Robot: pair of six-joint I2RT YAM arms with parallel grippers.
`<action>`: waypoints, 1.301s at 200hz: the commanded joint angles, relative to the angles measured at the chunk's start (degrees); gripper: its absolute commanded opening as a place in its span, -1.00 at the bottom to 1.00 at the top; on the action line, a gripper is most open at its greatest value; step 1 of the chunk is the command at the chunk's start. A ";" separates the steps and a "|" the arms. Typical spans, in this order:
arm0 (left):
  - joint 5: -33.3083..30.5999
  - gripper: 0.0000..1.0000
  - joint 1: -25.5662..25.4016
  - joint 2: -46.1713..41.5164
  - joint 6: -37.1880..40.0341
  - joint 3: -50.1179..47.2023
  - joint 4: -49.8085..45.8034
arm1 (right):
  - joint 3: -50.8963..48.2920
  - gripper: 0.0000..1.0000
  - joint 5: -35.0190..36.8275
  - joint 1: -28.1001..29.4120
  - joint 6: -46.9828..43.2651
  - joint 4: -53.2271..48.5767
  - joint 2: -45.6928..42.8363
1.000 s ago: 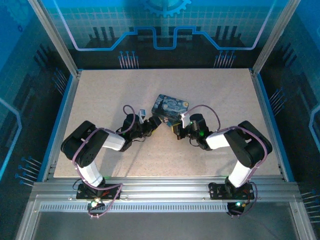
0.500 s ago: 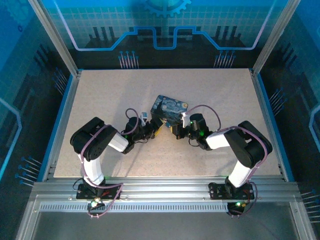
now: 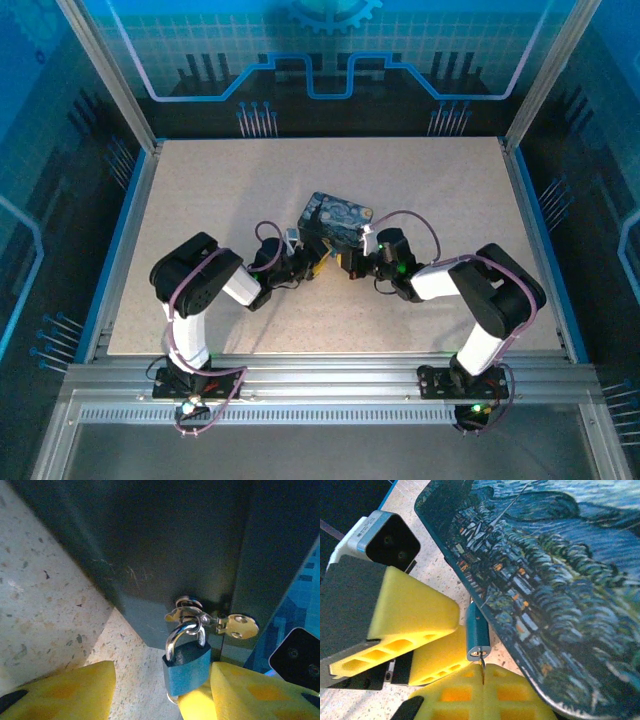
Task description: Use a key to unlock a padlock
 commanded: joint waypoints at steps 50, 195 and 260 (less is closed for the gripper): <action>-2.72 0.03 -0.56 1.66 -2.23 -0.09 5.56 | 0.22 -1.00 0.71 2.48 4.60 2.76 -2.35; -4.11 -0.83 -1.24 1.76 -3.21 -0.77 7.36 | -0.91 -0.85 2.03 3.85 11.18 3.47 -2.64; -4.61 -1.00 -1.29 0.13 -2.33 -0.97 5.58 | -3.67 -0.41 2.53 2.50 8.52 0.11 -7.12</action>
